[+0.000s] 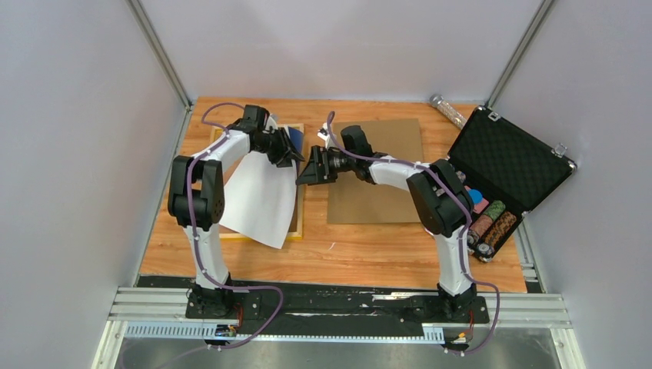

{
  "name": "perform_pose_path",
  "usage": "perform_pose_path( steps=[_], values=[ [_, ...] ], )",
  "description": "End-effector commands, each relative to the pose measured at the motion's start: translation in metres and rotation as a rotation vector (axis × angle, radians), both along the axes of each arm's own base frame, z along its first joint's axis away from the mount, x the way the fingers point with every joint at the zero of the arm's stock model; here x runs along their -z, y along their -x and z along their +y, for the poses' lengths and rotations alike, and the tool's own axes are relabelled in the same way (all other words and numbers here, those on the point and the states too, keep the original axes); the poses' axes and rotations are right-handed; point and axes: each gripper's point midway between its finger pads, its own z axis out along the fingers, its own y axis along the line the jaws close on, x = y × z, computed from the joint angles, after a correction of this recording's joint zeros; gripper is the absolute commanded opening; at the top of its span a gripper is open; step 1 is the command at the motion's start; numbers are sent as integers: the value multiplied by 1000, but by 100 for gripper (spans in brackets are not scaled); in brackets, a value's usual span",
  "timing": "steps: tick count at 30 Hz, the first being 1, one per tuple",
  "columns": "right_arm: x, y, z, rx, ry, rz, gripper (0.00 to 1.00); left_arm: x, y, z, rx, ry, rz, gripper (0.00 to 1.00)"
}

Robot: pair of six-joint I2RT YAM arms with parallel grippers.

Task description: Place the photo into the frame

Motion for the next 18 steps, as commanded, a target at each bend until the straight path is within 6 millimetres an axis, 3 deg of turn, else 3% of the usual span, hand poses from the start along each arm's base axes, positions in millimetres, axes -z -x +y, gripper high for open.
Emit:
perform_pose_path(
  steps=[1, 8, 18],
  values=[
    [-18, -3, 14, -18, -42, -15, 80, 1, -14, -5, -47, 53, -22, 40],
    [-12, -1, 19, -10, 6, -44, 79, 8, -12, -7, -49, 64, -12, 41],
    [25, -7, 24, 51, 175, -65, 70, 10, -6, -11, -48, 100, 13, 42]
  ],
)
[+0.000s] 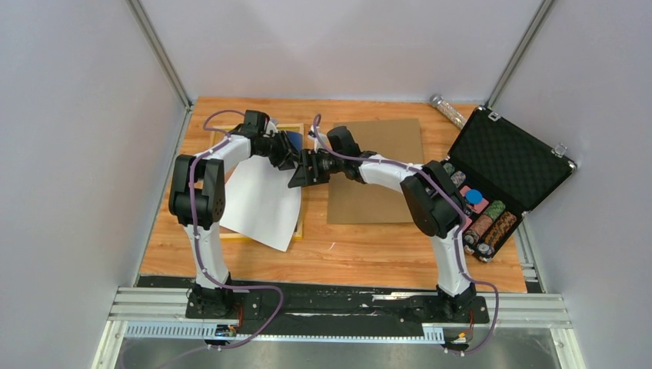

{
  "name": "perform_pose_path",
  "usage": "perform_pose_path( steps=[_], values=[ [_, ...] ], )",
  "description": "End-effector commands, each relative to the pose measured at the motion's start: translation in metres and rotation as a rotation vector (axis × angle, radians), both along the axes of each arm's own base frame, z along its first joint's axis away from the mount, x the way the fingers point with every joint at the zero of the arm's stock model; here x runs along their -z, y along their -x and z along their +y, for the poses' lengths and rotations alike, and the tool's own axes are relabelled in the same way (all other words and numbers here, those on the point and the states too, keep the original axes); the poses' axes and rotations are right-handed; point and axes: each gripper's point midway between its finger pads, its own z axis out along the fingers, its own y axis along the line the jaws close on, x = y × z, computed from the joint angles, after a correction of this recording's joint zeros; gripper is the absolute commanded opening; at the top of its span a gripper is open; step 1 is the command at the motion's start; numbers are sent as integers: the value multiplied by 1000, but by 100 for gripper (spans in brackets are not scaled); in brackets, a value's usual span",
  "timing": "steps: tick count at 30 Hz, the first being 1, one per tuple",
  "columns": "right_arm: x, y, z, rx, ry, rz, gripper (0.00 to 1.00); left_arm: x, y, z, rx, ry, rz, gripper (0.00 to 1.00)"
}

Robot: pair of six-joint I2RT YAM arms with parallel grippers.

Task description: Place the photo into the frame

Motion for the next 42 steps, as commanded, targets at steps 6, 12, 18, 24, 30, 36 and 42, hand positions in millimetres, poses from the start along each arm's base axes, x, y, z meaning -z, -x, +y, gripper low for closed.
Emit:
perform_pose_path(
  steps=[6, 12, 18, 24, 30, 36, 42],
  values=[
    [34, -13, -2, 88, 182, -46, 58, -5, -3, -7, -27, 72, 2, 42],
    [38, -20, -8, 123, 237, -76, 35, -10, -1, -6, -22, 75, -8, 44],
    [36, -21, -10, 124, 243, -86, 15, -18, 0, 0, 3, 28, -45, 60],
    [27, -22, -11, 119, 237, -112, 4, -27, 2, 19, 23, -41, -75, 84],
    [23, -24, -14, 120, 238, -127, 0, -54, 9, 52, 38, -140, -168, 99],
    [20, -27, -11, 108, 234, -138, 0, -99, 8, 89, 13, -196, -319, 100],
    [-1, -38, -4, 63, 174, -171, 0, -133, 15, 137, -25, -276, -436, 100]
  ],
)
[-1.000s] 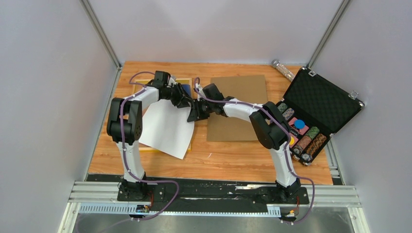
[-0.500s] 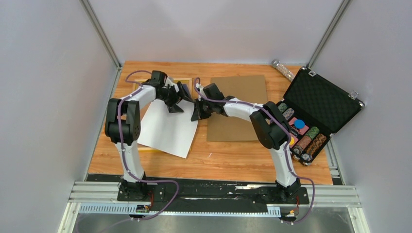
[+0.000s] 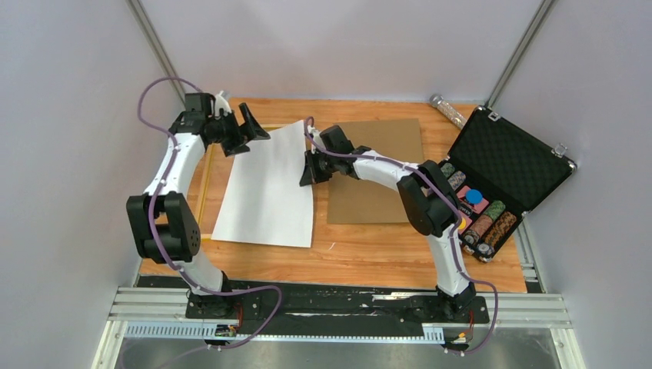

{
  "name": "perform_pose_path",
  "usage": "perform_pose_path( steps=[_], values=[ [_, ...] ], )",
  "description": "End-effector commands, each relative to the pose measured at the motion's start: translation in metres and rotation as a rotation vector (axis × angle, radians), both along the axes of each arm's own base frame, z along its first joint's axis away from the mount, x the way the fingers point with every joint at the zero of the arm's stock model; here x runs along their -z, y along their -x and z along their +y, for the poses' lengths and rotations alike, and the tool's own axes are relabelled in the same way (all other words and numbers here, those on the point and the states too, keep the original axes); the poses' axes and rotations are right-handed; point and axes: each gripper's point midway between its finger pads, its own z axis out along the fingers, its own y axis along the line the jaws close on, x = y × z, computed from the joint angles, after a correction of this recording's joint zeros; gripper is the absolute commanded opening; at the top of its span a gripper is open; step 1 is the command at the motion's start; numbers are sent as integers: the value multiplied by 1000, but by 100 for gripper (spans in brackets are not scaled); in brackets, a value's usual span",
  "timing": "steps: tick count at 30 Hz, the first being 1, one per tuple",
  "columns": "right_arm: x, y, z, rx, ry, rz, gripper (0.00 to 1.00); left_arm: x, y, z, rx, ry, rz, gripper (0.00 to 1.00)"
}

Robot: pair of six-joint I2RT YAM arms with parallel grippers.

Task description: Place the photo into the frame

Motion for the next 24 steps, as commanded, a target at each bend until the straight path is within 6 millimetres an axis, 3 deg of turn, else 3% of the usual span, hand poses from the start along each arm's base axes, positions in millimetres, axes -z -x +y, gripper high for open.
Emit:
perform_pose_path(
  steps=[1, 4, 14, 24],
  values=[
    [-44, -21, 12, -52, -93, -82, 0, -37, 9, 33, 4, -96, -136, 100],
    [-44, -31, 12, -53, -117, -60, 0, -49, 19, 47, 9, -148, -189, 100],
    [-33, -46, 22, -74, -202, 73, 0, -96, 64, 53, 124, -335, -419, 100],
    [-31, -61, 39, -12, -264, 193, 0, -108, 77, 80, 99, -534, -454, 100]
  ],
)
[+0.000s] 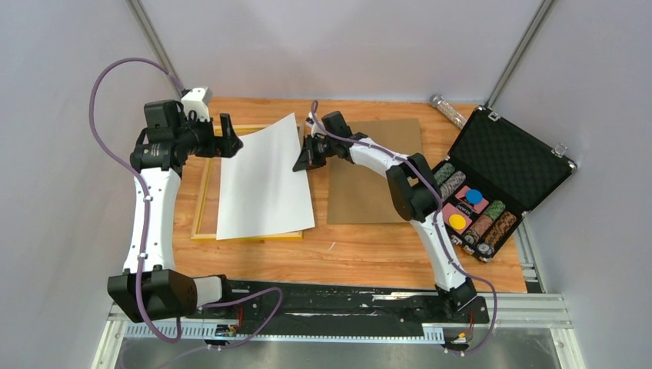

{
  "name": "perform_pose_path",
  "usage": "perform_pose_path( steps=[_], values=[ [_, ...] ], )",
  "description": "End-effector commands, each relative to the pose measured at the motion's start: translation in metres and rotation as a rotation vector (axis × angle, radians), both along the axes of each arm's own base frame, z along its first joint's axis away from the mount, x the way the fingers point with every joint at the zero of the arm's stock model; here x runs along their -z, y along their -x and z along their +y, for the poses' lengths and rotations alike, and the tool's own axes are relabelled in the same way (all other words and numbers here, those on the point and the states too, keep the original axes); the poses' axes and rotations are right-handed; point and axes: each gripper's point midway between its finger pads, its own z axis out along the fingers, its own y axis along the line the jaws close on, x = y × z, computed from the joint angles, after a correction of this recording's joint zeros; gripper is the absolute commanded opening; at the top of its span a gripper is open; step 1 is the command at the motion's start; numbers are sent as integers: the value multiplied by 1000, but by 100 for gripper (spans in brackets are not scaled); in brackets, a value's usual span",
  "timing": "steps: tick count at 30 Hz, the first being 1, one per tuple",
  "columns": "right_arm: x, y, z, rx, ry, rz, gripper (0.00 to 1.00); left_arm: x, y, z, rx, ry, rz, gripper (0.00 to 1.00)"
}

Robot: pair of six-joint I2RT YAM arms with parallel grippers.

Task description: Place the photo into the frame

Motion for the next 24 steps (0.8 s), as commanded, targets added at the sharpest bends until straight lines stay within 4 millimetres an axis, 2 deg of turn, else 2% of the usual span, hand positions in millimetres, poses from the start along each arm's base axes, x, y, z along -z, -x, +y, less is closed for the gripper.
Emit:
perform_pose_path(
  steps=[1, 16, 20, 24],
  values=[
    [-22, -9, 16, 26, -70, 47, 0, -9, 5, 16, -24, -117, -43, 100],
    [-12, -31, 24, 176, -105, 149, 0, -16, 10, 29, -92, -162, -48, 100],
    [-16, -35, 28, 193, -133, 158, 0, -8, 9, 34, -120, -175, -33, 100],
    [-22, -39, 33, 195, -162, 156, 0, 8, 5, 45, -167, -203, 10, 100]
  ],
)
